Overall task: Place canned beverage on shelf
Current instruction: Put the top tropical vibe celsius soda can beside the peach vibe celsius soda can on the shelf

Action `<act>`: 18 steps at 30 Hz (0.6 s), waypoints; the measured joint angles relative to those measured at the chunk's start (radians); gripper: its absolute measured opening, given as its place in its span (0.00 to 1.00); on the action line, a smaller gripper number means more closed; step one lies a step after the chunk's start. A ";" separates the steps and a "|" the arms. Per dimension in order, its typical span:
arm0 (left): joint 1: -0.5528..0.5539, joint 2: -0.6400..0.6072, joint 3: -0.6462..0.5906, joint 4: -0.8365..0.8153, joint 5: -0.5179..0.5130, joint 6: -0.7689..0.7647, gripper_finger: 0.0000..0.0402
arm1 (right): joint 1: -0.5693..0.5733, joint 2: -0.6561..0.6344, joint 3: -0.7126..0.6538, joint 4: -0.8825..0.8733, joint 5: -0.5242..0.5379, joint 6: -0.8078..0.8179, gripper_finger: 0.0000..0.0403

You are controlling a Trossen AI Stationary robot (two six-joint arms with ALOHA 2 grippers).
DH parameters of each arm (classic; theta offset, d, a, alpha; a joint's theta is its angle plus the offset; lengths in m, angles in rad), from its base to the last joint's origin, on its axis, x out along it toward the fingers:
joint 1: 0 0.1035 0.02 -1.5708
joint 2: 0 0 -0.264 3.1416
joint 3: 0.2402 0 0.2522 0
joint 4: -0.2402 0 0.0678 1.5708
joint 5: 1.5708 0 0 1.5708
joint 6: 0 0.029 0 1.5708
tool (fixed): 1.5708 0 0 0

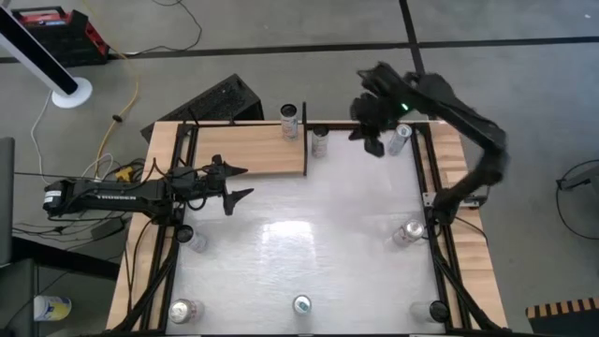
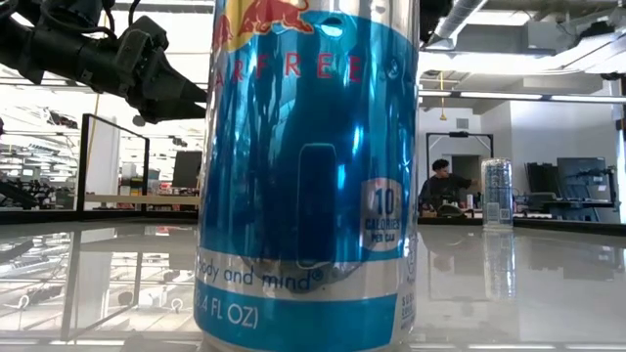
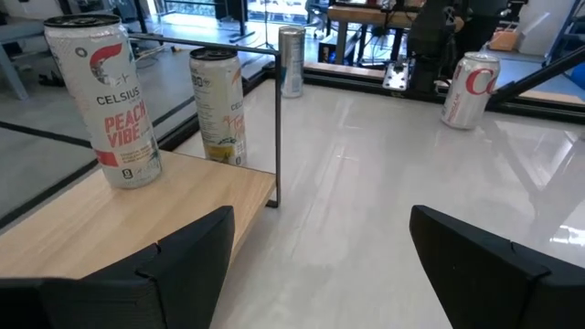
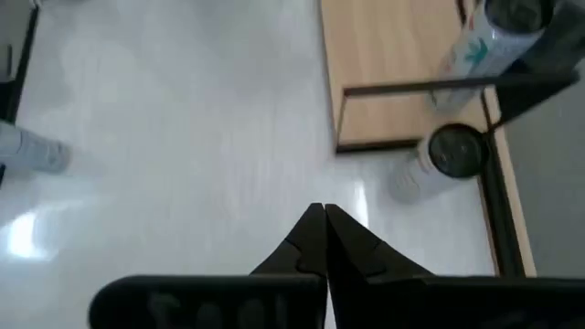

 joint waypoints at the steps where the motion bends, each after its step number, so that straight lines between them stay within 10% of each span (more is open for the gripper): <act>1: 0.000 0.000 0.000 0.000 0.000 0.000 0.79 | 0.020 -0.052 -0.075 0.067 0.011 0.019 0.08; 10: 0.000 0.000 0.000 0.002 -0.001 -0.024 0.79 | 0.219 -0.387 -0.653 0.590 0.136 0.110 0.09; 18: 0.000 0.000 0.000 0.027 -0.005 -0.052 0.79 | 0.268 -0.426 -0.775 0.589 0.212 0.246 0.07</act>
